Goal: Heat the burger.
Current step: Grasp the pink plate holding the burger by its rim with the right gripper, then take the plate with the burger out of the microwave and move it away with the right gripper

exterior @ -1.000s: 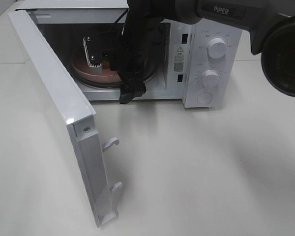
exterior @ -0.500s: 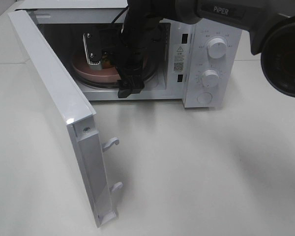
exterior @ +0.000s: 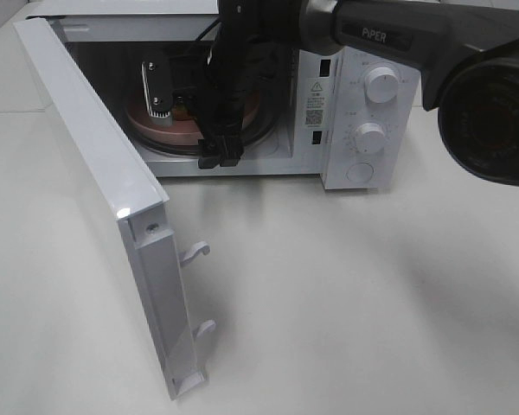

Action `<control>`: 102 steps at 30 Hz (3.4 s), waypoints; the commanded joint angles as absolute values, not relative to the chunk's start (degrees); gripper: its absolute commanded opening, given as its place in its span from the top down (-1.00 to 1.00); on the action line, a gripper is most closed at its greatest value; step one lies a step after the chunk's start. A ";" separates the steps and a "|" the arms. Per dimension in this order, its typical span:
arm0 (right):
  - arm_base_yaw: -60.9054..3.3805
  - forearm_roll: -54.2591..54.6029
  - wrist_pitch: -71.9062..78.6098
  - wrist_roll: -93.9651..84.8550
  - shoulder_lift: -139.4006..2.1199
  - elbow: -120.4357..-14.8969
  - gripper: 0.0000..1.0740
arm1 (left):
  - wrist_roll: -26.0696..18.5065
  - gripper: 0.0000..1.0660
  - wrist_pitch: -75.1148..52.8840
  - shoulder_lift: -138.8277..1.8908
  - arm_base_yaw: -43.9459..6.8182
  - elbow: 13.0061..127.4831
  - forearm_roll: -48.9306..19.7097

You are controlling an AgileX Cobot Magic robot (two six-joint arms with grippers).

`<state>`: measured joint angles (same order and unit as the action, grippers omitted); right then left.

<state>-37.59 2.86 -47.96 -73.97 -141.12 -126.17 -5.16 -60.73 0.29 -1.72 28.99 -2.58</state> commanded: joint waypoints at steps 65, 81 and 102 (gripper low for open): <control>-37.36 8.31 -48.24 -69.10 -147.82 -127.88 -0.28 | -5.04 -0.93 -59.93 1.38 -1.83 28.93 -2.75; -37.36 8.02 -54.14 -71.96 -147.48 -127.88 1.00 | -5.04 -0.93 -59.93 1.38 -1.83 28.93 -2.75; -37.36 6.65 -62.45 -69.44 -142.78 -125.88 1.00 | -5.04 -0.93 -59.93 1.38 -1.83 28.93 -2.75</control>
<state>-37.13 6.42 -56.04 -70.59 -143.47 -128.34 -5.16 -60.73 0.29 -1.72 28.99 -2.58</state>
